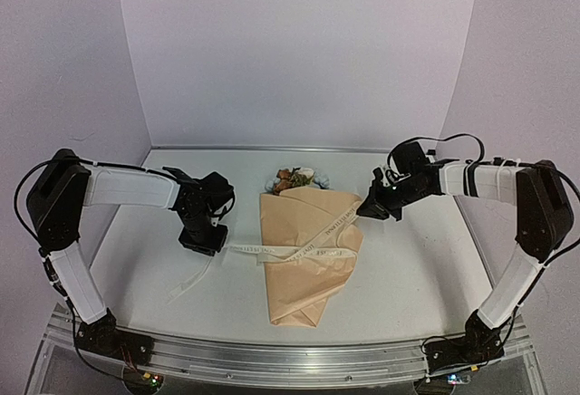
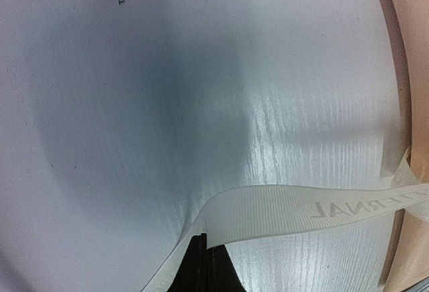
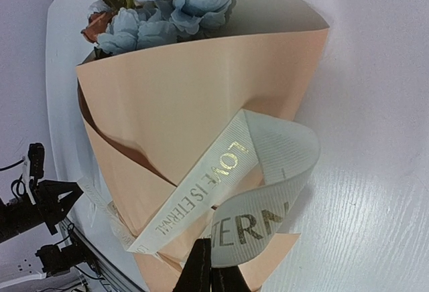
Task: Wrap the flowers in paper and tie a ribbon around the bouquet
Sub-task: Cross the ribbon over the folded bouquet.
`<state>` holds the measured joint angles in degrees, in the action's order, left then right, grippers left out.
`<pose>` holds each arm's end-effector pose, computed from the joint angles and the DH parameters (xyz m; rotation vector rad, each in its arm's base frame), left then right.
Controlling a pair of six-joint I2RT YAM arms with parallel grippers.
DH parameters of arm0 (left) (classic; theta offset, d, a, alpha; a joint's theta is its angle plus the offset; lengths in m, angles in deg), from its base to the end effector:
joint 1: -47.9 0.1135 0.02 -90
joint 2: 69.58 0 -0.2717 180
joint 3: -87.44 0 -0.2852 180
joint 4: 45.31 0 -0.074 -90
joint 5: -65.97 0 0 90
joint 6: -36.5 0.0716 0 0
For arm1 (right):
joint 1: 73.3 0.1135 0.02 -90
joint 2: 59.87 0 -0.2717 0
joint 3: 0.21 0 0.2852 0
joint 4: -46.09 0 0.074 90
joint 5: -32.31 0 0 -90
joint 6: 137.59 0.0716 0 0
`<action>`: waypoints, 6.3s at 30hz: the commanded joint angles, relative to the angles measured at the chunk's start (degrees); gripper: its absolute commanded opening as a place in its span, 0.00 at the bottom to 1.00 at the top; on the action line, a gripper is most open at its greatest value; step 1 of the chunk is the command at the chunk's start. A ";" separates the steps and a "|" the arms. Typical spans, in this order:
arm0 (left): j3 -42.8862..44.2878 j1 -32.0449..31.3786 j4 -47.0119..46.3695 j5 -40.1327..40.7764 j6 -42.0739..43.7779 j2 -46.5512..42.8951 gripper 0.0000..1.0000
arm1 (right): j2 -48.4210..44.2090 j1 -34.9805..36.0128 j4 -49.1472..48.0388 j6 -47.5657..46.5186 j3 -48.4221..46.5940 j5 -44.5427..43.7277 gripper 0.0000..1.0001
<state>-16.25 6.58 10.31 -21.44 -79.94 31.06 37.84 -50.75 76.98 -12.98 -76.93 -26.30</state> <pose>0.2691 -0.2322 0.1197 0.3787 2.9453 -0.0898 0.3608 0.1902 0.1743 0.0222 2.6209 1.0749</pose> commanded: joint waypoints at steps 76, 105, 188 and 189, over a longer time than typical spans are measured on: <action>-1.03 -0.08 -2.79 -2.39 0.64 -3.57 0.00 | 13.04 34.89 48.87 2.60 -29.32 -40.03 0.62; -1.69 -0.08 -3.14 -2.41 1.92 -3.96 0.00 | 12.98 37.27 29.78 18.89 -14.68 -46.29 0.52; -0.80 5.77 -2.21 3.83 -1.12 -2.44 0.00 | -10.70 24.99 31.27 17.36 7.94 -13.45 0.00; -1.06 6.21 -2.17 3.84 -1.09 -2.46 0.00 | -12.63 23.99 33.53 16.10 8.21 -13.23 0.00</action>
<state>-17.41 10.77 7.79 -19.20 -79.99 29.38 31.78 -22.48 101.09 7.95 -71.10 -46.39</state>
